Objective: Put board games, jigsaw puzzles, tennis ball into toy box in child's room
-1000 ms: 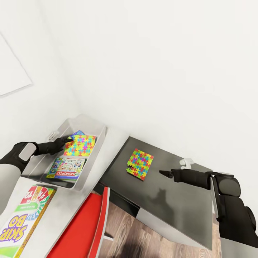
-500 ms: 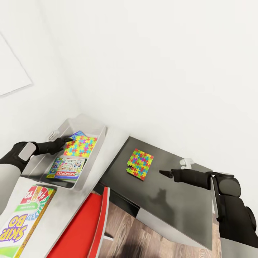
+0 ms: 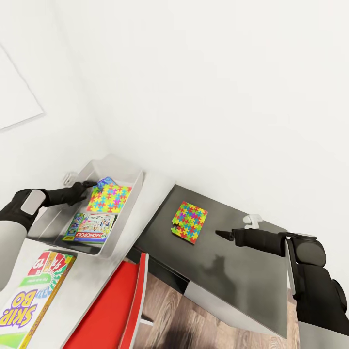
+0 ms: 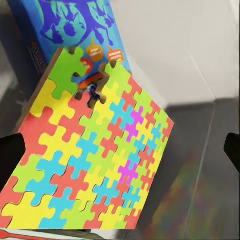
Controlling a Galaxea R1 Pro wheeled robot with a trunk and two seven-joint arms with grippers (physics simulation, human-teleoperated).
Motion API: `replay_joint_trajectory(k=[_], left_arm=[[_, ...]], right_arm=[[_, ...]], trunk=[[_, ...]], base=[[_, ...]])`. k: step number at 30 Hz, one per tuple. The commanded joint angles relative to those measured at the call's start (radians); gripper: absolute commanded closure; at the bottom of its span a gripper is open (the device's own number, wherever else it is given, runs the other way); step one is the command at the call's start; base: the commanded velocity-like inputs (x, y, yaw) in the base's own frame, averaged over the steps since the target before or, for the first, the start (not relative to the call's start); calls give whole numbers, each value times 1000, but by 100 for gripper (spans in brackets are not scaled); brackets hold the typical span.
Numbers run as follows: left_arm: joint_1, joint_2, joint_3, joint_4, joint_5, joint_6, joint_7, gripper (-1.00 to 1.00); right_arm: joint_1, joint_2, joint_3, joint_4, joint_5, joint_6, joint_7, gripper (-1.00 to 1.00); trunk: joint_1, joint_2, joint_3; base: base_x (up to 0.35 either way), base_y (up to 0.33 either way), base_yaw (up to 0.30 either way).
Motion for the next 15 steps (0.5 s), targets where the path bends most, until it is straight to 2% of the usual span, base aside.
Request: replay_joint_trajectory(k=[1, 7, 15], left_arm=[[-1, 0, 6, 0, -3, 7, -3, -100], [6, -2, 17, -62, 1, 37, -5, -100], [10, -5, 16, -91, 63, 51, -5, -100]], right_arm=[[-1, 0, -1, -1, 10, 5, 10, -100], [-1, 0, -1, -1, 10, 5, 10, -100], [-1, 0, -1, -1, 10, 5, 10, -100]], trunk=[[1, -2, -2], [1, -2, -2], [1, -2, -2]], base=[[0, 0, 0], [0, 0, 0], [0, 0, 0]])
